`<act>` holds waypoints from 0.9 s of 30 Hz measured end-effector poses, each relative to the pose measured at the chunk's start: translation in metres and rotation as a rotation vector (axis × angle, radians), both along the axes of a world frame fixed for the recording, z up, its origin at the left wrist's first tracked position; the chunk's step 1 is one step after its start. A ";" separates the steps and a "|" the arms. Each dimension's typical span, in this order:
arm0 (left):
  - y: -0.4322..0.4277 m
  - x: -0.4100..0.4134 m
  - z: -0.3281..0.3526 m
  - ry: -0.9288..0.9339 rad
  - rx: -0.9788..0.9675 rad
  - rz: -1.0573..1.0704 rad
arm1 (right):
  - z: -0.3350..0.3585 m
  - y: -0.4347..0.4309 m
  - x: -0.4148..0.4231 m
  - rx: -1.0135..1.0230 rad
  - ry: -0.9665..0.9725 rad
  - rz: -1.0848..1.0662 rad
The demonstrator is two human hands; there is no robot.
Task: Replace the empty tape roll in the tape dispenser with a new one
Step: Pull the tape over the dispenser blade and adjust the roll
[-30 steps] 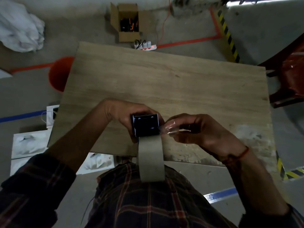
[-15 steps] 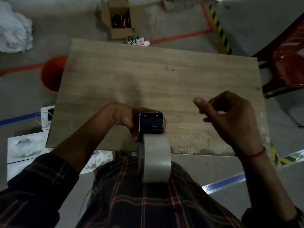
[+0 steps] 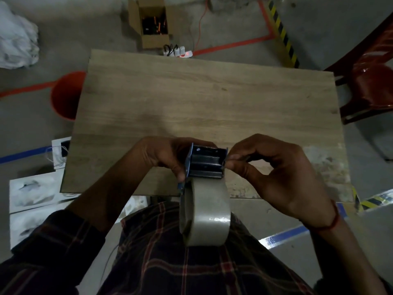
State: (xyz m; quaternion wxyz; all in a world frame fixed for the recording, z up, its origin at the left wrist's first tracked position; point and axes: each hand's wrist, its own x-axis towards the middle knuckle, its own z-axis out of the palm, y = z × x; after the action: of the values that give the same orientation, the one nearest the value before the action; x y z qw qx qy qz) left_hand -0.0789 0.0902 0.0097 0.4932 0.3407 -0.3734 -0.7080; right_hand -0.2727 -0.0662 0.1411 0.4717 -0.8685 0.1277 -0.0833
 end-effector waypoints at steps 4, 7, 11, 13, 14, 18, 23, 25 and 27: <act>-0.004 -0.019 0.011 0.324 0.189 0.041 | 0.010 0.003 -0.005 -0.061 -0.048 0.012; -0.005 -0.037 0.014 0.449 0.154 0.168 | 0.011 0.009 -0.007 -0.085 -0.031 -0.053; -0.007 -0.064 0.039 0.458 0.316 0.476 | 0.012 0.015 -0.011 -0.094 0.005 -0.183; -0.002 -0.071 0.043 0.320 0.378 0.698 | 0.012 0.017 -0.014 -0.101 0.012 -0.212; -0.006 -0.070 0.049 0.267 0.412 0.767 | 0.013 0.020 -0.015 -0.082 0.013 -0.230; -0.018 -0.065 0.049 0.010 0.193 0.718 | 0.013 0.036 -0.014 0.103 0.031 -0.359; -0.028 -0.064 0.054 -0.253 -0.016 0.831 | 0.009 0.037 -0.013 0.326 0.156 -0.485; -0.031 -0.067 0.054 -0.261 -0.009 0.911 | 0.008 0.035 -0.016 0.492 0.239 -0.475; -0.032 -0.067 0.054 -0.239 0.041 0.979 | 0.006 0.038 -0.018 0.539 0.309 -0.426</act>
State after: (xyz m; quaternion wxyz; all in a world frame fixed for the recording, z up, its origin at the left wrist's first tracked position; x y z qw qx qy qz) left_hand -0.1457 0.0581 0.0641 0.7145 0.5642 -0.2098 -0.3566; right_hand -0.2908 -0.0284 0.1472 0.6306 -0.6695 0.3925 -0.0111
